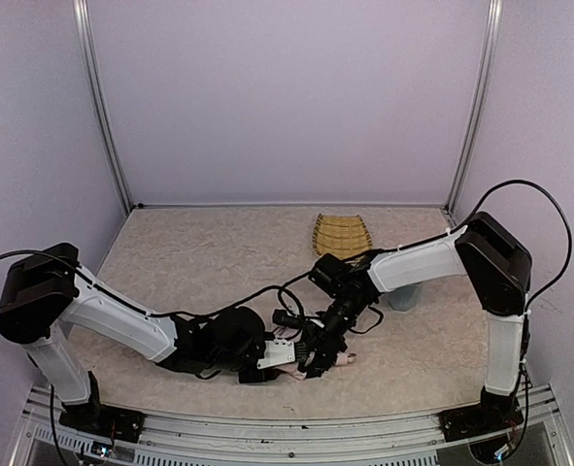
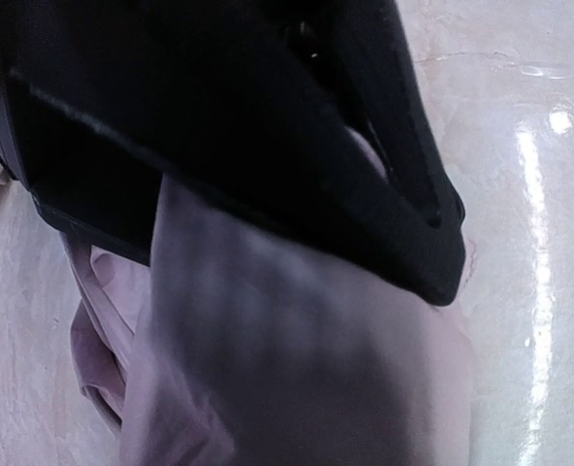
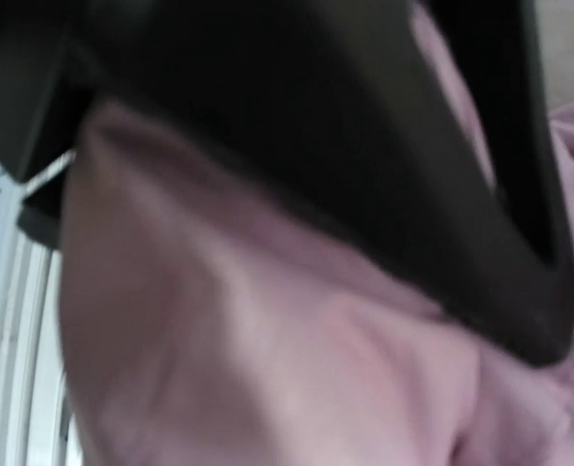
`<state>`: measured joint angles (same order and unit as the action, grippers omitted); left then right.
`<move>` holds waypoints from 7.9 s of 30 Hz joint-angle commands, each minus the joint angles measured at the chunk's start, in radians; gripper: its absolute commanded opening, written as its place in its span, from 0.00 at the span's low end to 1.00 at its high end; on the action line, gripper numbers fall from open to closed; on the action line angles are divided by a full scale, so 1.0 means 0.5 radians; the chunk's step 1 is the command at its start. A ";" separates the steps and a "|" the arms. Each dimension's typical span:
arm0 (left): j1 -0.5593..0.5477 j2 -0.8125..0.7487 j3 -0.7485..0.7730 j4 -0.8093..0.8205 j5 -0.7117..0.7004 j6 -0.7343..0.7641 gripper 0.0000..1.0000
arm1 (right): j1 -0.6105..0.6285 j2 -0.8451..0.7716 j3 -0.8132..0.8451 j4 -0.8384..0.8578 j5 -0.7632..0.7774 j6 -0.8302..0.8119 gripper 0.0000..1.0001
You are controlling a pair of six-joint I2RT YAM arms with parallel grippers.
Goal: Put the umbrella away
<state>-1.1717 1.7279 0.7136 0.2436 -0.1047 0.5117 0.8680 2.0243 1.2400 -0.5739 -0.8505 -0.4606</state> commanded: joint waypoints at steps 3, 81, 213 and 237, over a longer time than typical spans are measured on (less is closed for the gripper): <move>0.070 0.059 0.016 -0.239 0.228 -0.148 0.42 | -0.028 -0.050 -0.223 0.044 0.364 0.212 0.52; -0.258 -0.508 -0.209 -0.024 -0.164 0.354 0.78 | 0.187 -0.034 0.010 -0.622 0.505 -0.090 0.27; 0.644 -1.194 0.458 -0.153 0.455 -0.893 0.00 | 0.337 -1.438 -1.520 2.294 1.159 1.051 0.00; 0.285 -1.161 0.189 -0.692 -0.216 -0.524 0.00 | 0.136 -1.673 -1.327 1.532 1.116 1.024 0.87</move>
<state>-1.0328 1.0866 0.8265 -0.0391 -0.0402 0.2077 0.9463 1.3087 0.5705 0.4168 -0.2592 0.0402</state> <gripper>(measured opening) 0.313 0.802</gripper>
